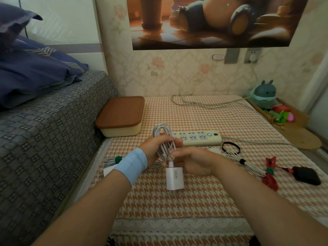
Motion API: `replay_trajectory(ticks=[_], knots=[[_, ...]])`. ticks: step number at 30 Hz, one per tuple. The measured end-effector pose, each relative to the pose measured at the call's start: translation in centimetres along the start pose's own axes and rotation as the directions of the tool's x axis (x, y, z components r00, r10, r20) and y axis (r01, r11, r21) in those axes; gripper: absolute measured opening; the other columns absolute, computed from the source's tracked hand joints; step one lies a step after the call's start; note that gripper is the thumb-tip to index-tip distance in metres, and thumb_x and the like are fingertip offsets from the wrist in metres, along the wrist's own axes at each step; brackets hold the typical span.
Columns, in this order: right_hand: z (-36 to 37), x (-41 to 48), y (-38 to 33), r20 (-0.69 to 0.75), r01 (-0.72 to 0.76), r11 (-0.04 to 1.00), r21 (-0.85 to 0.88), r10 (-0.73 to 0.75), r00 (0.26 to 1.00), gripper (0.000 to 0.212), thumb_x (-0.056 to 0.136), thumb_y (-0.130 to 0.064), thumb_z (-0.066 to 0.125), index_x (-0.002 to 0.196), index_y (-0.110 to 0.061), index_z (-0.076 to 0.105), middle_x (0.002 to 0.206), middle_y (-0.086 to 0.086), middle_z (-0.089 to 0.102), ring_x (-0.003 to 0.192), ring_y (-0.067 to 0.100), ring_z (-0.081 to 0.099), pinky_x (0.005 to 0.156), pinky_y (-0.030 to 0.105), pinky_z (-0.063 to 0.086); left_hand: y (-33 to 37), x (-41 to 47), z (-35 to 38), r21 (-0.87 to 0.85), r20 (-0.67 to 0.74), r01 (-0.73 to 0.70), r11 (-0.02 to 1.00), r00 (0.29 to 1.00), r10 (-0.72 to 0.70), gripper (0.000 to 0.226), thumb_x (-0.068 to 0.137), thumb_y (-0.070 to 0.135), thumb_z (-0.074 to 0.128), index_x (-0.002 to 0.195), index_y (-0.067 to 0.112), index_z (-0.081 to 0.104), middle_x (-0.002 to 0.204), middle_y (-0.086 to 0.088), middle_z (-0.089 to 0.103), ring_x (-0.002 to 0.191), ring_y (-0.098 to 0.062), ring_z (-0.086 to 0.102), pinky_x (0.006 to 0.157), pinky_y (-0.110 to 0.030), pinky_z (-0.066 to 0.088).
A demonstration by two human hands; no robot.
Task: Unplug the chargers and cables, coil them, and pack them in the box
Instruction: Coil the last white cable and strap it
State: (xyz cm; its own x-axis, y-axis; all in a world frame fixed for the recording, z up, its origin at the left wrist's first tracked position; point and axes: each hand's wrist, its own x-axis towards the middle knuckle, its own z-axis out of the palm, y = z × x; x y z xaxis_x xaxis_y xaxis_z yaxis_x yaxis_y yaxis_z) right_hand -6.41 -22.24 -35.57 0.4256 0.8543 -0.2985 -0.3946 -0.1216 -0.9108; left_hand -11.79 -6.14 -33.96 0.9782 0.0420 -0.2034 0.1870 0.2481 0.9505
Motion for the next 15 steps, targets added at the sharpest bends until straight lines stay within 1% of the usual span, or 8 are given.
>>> replay_trajectory(ticks=[3, 5, 7, 8, 9, 11, 13, 15], knots=[[-1.3, -0.2, -0.3, -0.032, -0.015, 1.000, 0.014, 0.015, 0.999, 0.050, 0.091, -0.025, 0.064, 0.137, -0.006, 0.057, 0.128, 0.019, 0.062, 0.117, 0.035, 0.058, 0.109, 0.049, 0.043, 0.3, 0.1, -0.9, -0.059, 0.008, 0.011, 0.998, 1.000, -0.011, 0.023, 0.096, 0.018, 0.053, 0.080, 0.004, 0.062, 0.072, -0.007, 0.068, 0.068, -0.024, 0.067, 0.062, -0.031, 0.055], [-1.5, 0.2, -1.1, -0.211, 0.024, 0.997, -0.079, -0.041, 0.977, 0.039, 0.098, -0.020, 0.054, 0.135, -0.007, 0.053, 0.127, 0.015, 0.065, 0.112, 0.034, 0.063, 0.101, 0.051, 0.048, 0.5, 0.1, -1.2, -0.019, 0.023, 0.021, 1.000, 1.000, -0.020, 0.030, 0.093, 0.024, 0.058, 0.067, 0.009, 0.062, 0.060, -0.006, 0.057, 0.059, -0.022, 0.060, 0.064, -0.033, 0.053], [-1.2, 0.3, -2.0, -0.467, 0.047, 0.939, -0.342, -0.213, 0.858, 0.024, 0.102, -0.018, 0.046, 0.124, -0.016, 0.053, 0.119, 0.012, 0.067, 0.091, 0.028, 0.068, 0.081, 0.047, 0.055, 0.6, 0.1, -1.1, -0.040, 0.034, 0.041, 0.998, 0.999, -0.040, 0.033, 0.091, 0.023, 0.063, 0.060, 0.010, 0.060, 0.057, -0.004, 0.052, 0.052, -0.020, 0.055, 0.074, -0.039, 0.055], [-0.9, 0.4, -2.3, -0.518, 0.066, 0.886, -0.458, -0.327, 0.791, 0.017, 0.103, -0.020, 0.045, 0.118, -0.020, 0.055, 0.114, 0.010, 0.067, 0.080, 0.024, 0.065, 0.069, 0.042, 0.053, 0.7, 0.0, -0.9, -0.043, 0.049, 0.050, 0.998, 0.998, -0.048, 0.032, 0.089, 0.021, 0.065, 0.059, 0.010, 0.059, 0.057, -0.003, 0.051, 0.050, -0.019, 0.053, 0.076, -0.041, 0.056], [-0.6, 0.2, -2.7, -0.507, 0.121, 0.844, -0.523, -0.422, 0.752, 0.014, 0.104, -0.024, 0.045, 0.113, -0.022, 0.057, 0.109, 0.009, 0.067, 0.071, 0.021, 0.060, 0.061, 0.036, 0.048, 0.8, -0.2, -0.6, -0.021, 0.073, 0.057, 0.998, 0.996, -0.056, 0.030, 0.086, 0.020, 0.068, 0.059, 0.011, 0.059, 0.058, -0.002, 0.050, 0.049, -0.017, 0.052, 0.075, -0.041, 0.056], [0.0, -0.4, -3.3, -0.415, 0.247, 0.790, -0.561, -0.527, 0.742, 0.021, 0.106, -0.035, 0.045, 0.113, -0.022, 0.060, 0.097, 0.005, 0.065, 0.062, 0.018, 0.055, 0.052, 0.028, 0.042, 0.9, -0.4, 0.1, 0.065, 0.143, 0.068, 0.996, 0.987, -0.077, 0.026, 0.083, 0.017, 0.071, 0.060, 0.012, 0.060, 0.059, -0.004, 0.049, 0.049, -0.016, 0.051, 0.065, -0.036, 0.055], [0.5, -0.9, -3.6, -0.326, 0.288, 0.696, -0.658, -0.608, 0.724, 0.030, 0.103, -0.047, 0.046, 0.109, -0.024, 0.064, 0.089, -0.003, 0.065, 0.064, 0.012, 0.058, 0.056, 0.024, 0.045, 0.9, -0.5, 1.0, 0.168, 0.230, 0.058, 0.984, 0.968, -0.096, 0.019, 0.086, 0.010, 0.069, 0.070, 0.010, 0.058, 0.059, -0.004, 0.050, 0.049, -0.017, 0.050, 0.055, -0.031, 0.051], [0.5, -1.0, -3.6, -0.242, 0.238, 0.539, -0.808, -0.672, 0.700, 0.037, 0.099, -0.057, 0.048, 0.092, -0.027, 0.067, 0.080, -0.008, 0.065, 0.070, 0.007, 0.060, 0.066, 0.027, 0.049, 0.9, -0.5, 1.9, 0.272, 0.296, 0.023, 0.962, 0.949, -0.106, 0.014, 0.087, 0.006, 0.065, 0.079, 0.007, 0.054, 0.059, -0.005, 0.050, 0.050, -0.017, 0.050, 0.050, -0.028, 0.048]])
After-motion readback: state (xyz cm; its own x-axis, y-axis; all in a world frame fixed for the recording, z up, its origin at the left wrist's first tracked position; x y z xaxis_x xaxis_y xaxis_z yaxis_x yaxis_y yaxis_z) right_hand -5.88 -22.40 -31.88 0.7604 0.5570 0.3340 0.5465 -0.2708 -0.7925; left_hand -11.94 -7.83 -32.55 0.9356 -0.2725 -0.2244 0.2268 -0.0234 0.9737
